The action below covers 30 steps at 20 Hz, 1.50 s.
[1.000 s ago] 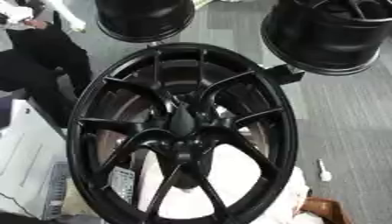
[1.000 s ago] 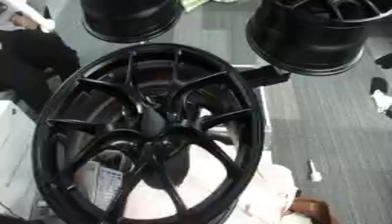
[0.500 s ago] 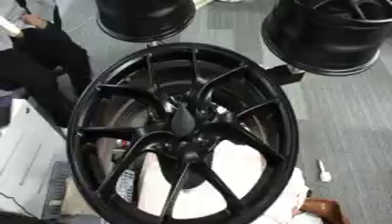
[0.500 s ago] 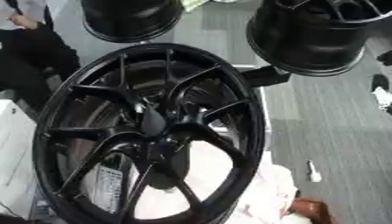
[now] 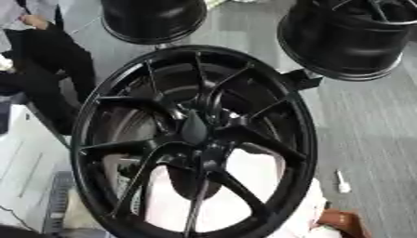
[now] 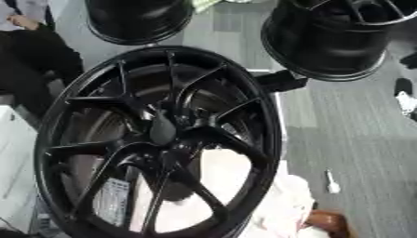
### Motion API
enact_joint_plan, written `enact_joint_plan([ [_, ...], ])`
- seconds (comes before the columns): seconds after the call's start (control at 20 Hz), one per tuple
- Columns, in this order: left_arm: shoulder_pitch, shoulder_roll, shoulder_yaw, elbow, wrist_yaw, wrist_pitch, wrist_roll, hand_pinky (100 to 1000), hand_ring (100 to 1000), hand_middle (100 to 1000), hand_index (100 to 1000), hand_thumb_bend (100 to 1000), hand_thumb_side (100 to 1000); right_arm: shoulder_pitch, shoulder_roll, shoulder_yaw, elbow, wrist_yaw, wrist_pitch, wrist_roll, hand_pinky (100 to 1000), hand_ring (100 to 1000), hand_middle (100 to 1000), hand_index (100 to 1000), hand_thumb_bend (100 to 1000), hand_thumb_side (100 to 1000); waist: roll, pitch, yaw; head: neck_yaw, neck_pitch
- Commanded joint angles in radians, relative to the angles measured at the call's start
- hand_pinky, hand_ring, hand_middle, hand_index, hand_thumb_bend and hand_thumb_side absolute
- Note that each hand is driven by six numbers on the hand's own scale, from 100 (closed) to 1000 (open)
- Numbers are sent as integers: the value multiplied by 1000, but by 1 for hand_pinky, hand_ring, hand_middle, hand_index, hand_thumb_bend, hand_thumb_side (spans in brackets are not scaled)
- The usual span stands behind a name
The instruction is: Pull the pin out of the wheel hub.
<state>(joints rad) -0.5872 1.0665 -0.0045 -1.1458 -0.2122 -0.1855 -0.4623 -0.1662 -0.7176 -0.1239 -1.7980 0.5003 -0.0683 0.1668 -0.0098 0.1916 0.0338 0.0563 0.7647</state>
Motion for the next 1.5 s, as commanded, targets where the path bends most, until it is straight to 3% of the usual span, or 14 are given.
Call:
enact_joint_plan([
  [0.05, -9, 42, 21, -13, 2, -2, 0, 848, 790, 743, 837, 100, 308, -9, -24, -15, -18, 3, 1, -5, 885, 748, 643, 747, 100, 230, 1, -12, 1, -5, 3],
  [0.75, -7, 25, 40, -63, 54, 0, 30, 837, 757, 691, 812, 100, 316, -12, -24, -14, -20, 2, 1, -5, 885, 748, 642, 747, 100, 220, -3, -13, 4, -8, 5],
  [1.05, 29, -31, 71, -230, 202, 24, 151, 832, 726, 646, 800, 100, 463, -14, -26, -16, -28, -1, 2, -12, 885, 748, 642, 747, 100, 207, -9, -12, 7, -11, 3],
  [1.25, 85, -140, 96, -401, 289, 70, 221, 834, 722, 639, 797, 100, 532, -15, -24, -17, -34, -10, 2, -17, 885, 747, 642, 748, 100, 210, -14, -10, 10, -11, 1],
  [1.5, 168, -322, 130, -606, 300, 145, 247, 837, 718, 634, 796, 100, 571, -20, -19, -16, -38, -16, 1, -17, 886, 747, 642, 748, 100, 205, -25, -5, 10, -11, -2],
])
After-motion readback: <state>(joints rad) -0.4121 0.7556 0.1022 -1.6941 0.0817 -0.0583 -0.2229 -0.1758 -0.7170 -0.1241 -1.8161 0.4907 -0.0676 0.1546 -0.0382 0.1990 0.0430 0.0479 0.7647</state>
